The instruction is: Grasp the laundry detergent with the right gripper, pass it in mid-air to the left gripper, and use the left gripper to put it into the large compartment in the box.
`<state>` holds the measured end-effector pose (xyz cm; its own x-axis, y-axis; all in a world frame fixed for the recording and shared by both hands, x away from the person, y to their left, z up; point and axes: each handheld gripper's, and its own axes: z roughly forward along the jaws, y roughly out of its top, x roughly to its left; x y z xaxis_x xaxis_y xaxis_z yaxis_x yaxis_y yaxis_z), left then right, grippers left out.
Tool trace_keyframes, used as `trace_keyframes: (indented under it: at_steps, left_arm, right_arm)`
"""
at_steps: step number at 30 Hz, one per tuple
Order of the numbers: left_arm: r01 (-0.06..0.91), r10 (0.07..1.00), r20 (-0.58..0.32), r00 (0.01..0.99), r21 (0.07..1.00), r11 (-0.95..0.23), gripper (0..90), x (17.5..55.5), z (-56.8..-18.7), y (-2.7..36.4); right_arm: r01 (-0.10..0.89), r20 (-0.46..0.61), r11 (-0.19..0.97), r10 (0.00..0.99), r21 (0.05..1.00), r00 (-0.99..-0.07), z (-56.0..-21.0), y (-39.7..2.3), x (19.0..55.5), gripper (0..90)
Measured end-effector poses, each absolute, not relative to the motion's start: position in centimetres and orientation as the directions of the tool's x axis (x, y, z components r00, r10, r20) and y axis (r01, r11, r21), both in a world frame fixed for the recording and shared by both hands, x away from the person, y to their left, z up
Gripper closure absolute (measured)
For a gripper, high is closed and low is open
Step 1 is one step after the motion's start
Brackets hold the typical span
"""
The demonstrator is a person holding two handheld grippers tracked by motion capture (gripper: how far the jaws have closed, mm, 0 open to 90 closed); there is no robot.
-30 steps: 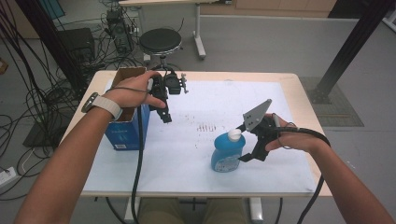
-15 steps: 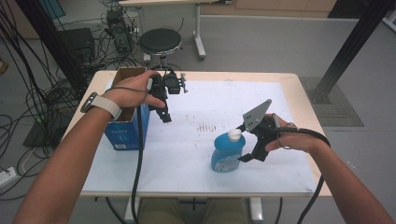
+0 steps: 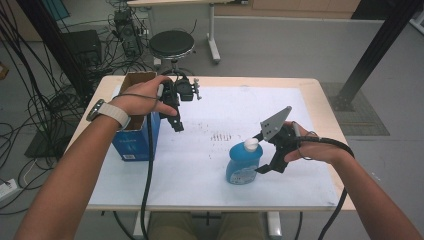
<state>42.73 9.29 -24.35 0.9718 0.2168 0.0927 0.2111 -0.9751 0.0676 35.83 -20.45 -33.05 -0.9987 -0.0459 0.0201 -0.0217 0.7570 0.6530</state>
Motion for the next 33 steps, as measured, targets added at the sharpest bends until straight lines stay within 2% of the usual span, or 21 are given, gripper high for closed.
trace_keyframes:
  at_steps: [33]
  left_arm:
    - [0.214,0.220,0.098,0.971,0.069,-0.974,10.8,42.64,-24.20,9.45]
  right_arm:
    - [-0.011,0.021,0.748,-0.034,0.663,-0.999,-33.06,-20.36,35.96,5.0]
